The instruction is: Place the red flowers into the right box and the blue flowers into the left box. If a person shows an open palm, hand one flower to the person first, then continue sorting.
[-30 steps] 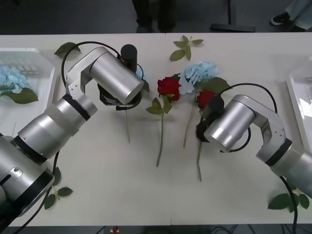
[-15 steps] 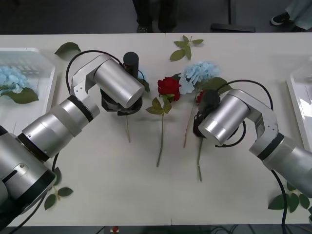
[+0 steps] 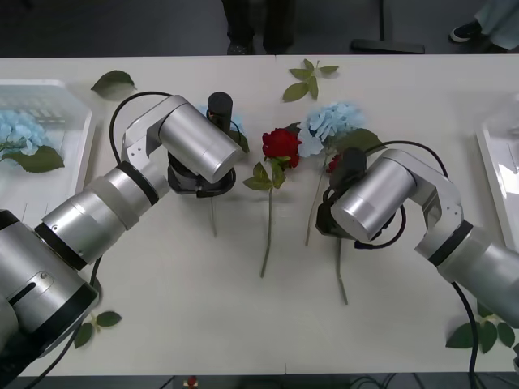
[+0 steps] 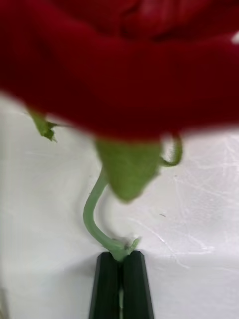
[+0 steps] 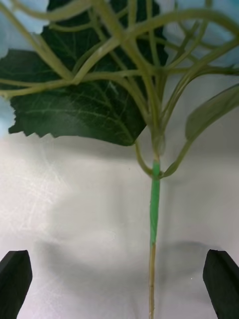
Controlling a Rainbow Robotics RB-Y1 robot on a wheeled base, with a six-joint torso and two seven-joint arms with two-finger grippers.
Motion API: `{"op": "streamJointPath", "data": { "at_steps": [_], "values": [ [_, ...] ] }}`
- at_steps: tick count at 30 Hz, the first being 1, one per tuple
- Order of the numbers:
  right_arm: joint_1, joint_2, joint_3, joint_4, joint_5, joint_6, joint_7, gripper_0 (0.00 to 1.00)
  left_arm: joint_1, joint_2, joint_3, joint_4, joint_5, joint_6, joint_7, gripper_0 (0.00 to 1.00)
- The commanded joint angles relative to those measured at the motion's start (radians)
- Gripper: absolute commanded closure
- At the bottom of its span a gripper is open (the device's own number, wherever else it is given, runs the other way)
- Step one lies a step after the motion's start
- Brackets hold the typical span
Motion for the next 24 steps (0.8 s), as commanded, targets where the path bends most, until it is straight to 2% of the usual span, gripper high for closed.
{"op": "streamJointPath", "data": {
  "at_steps": [1, 10, 15, 20, 21, 23, 24],
  "values": [
    [-0.003, -0.012, 0.009, 0.051, -0.008, -0.022, -0.066, 1.00, -0.037, -0.014, 0.000, -0.005, 0.003, 0.011, 0.024, 0.00],
    [-0.006, -0.041, 0.009, 0.036, -0.014, -0.023, -0.062, 1.00, -0.037, -0.016, -0.001, 0.004, 0.014, 0.017, 0.028, 0.00],
    [-0.025, -0.140, -0.022, -0.091, -0.097, 0.070, -0.056, 1.00, -0.037, -0.024, 0.000, 0.020, 0.015, 0.014, 0.030, 0.00],
    [-0.052, -0.268, -0.098, -0.234, -0.244, 0.190, -0.048, 1.00, -0.037, -0.033, 0.000, 0.020, 0.014, 0.015, 0.034, 0.00],
    [-0.060, -0.301, -0.123, -0.265, -0.281, 0.217, -0.043, 1.00, -0.036, -0.034, -0.001, 0.020, 0.014, 0.017, 0.031, 0.05],
    [-0.068, -0.351, -0.161, -0.305, -0.339, 0.256, -0.039, 1.00, -0.037, -0.036, -0.001, 0.020, 0.014, 0.020, 0.033, 0.29],
    [-0.071, -0.380, -0.189, -0.331, -0.371, 0.280, -0.034, 1.00, -0.036, -0.036, -0.001, 0.020, 0.014, 0.021, 0.031, 0.47]
  ]
}}
